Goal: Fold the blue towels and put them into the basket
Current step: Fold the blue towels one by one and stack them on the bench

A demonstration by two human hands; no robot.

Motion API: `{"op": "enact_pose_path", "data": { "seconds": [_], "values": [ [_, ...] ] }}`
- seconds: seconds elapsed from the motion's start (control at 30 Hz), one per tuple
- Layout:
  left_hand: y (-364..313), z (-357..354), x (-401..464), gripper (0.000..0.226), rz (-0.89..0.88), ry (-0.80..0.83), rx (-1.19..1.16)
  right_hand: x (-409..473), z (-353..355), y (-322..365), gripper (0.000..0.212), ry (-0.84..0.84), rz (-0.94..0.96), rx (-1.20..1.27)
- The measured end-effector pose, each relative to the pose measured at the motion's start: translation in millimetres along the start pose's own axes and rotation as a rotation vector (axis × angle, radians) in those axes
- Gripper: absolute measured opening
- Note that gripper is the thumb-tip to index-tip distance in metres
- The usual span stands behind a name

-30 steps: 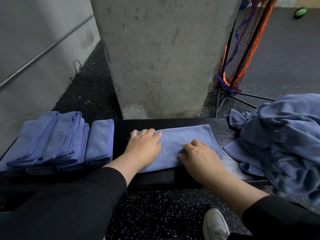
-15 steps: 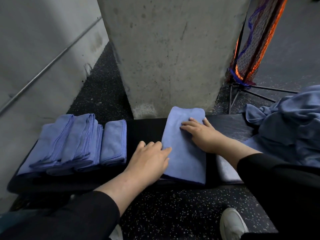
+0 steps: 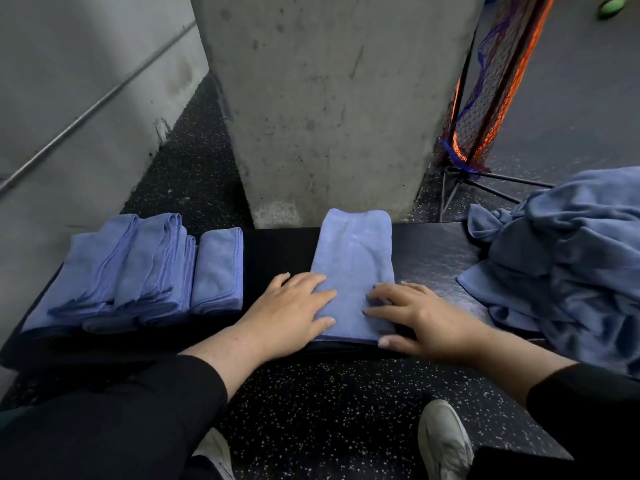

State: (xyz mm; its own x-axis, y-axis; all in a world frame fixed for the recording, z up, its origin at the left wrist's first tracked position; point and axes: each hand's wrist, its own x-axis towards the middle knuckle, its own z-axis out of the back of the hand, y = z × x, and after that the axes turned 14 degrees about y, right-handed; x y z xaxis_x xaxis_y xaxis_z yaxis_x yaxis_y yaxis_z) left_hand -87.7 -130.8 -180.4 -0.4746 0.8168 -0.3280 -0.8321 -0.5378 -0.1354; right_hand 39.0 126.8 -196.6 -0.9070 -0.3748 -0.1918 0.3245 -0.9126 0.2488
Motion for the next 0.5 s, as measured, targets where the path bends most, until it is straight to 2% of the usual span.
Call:
{"op": "enact_pose_path", "data": {
  "seconds": [0.03, 0.1, 0.27, 0.37, 0.43, 0.5],
  "values": [
    [-1, 1, -3, 0.053, -0.027, -0.014, -0.005, -7, -3, -1, 0.060, 0.029, -0.008, -0.030],
    [-3, 1, -10, 0.050, -0.093, -0.029, -0.020, -16, -8, -1, 0.060, 0.024, -0.012, -0.088],
    [-7, 1, -19, 0.059, -0.149, -0.041, -0.012, -14, -8, 13, 0.027, -0.162, -0.003, -0.060],
    [-9, 1, -17, 0.062, -0.134, -0.061, 0.013, -7, 2, 18, 0.012, -0.210, -0.093, 0.065],
    [-9, -2, -12, 0.054, -0.095, -0.092, -0.014, -2, 11, 20, 0.010, -0.260, -0.182, 0.229],
    [-8, -3, -4, 0.029, -0.050, -0.160, -0.123, 1, 19, 17, 0.011, -0.268, -0.239, 0.347]
  ]
}}
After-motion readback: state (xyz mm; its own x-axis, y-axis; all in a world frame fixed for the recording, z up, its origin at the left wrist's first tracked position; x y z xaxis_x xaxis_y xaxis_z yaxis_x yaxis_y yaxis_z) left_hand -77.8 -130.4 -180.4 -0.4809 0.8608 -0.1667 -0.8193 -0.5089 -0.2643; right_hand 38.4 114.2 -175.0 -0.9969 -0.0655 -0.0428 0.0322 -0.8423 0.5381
